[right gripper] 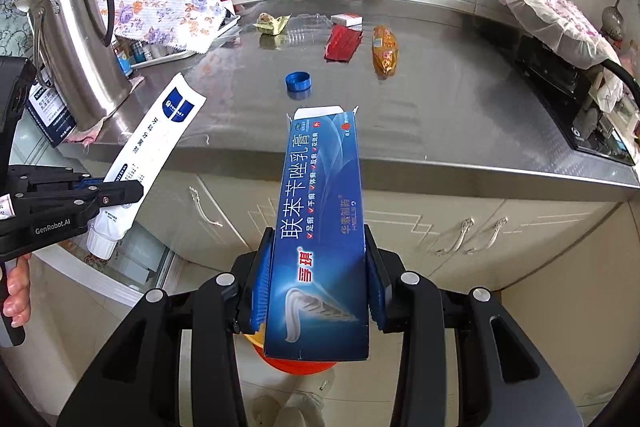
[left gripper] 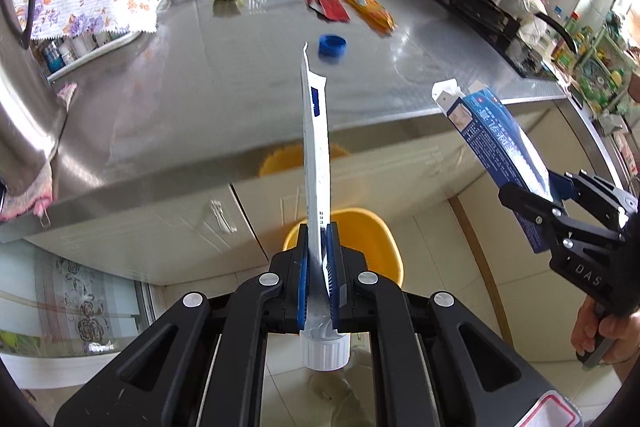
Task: Collect trash
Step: 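Carry the tube and box down over the yellow bin and open both tools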
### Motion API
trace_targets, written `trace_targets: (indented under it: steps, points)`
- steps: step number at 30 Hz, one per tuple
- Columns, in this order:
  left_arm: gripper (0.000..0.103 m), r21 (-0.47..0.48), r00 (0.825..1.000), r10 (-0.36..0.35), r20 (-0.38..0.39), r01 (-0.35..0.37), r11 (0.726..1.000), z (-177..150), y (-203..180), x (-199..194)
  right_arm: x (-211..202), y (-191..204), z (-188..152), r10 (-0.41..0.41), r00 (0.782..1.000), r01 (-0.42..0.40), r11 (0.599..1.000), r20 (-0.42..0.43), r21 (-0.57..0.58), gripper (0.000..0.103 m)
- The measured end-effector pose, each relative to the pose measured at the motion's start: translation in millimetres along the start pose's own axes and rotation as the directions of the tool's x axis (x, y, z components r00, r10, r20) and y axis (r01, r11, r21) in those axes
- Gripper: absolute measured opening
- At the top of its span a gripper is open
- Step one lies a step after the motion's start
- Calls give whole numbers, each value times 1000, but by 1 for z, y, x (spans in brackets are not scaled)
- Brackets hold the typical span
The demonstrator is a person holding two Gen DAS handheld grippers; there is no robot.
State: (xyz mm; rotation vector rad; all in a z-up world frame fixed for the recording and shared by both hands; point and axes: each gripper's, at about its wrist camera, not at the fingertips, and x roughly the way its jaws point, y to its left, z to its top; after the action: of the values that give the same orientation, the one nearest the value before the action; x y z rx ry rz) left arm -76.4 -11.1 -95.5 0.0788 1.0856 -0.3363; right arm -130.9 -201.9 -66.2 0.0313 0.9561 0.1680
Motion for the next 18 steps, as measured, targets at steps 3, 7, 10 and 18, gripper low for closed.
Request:
trace_targets:
  steps: [3,7,10,18]
  points:
    - [9,11,1000,-9,-23,9,1000,-14,-5,5,0,0,-13,14,1000,-15,1000,-27,-17,41]
    - [9,9,998,-20,-52,20,1000,-30,-10,12,1,1,-29,15,998,-17,999,-64,-31,42]
    - [9,9,997,-28,-72,28,1000,-37,-15,18,3,0,-40,22,996,-24,999,-86,-32,42]
    - [9,4,989,-38,-142,39,999,-55,-23,42,22,-5,-66,58,984,-66,997,-168,-38,42]
